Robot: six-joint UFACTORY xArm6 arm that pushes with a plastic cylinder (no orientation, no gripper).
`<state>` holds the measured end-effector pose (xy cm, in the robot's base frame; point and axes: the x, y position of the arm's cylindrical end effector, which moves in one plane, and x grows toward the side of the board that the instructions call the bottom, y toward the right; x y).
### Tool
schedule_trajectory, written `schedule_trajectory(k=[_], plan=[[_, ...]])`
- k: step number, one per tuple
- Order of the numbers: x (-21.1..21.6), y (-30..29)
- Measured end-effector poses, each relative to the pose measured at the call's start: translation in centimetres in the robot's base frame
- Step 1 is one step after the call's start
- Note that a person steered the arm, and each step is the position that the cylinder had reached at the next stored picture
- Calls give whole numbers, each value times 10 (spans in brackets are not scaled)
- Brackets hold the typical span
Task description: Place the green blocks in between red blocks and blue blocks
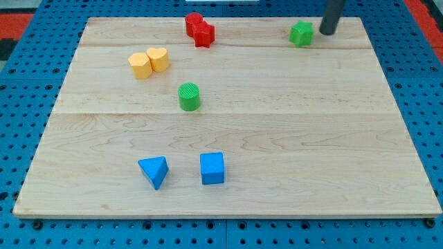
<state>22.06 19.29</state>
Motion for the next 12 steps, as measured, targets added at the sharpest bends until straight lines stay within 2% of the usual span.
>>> schedule_trajectory(k=[1,2,3,6,7,8,10,12], plan=[[-4,-62],[59,-107],[98,-122],[98,-25],[132,-32],[138,-103],[118,-159],[145,-261]])
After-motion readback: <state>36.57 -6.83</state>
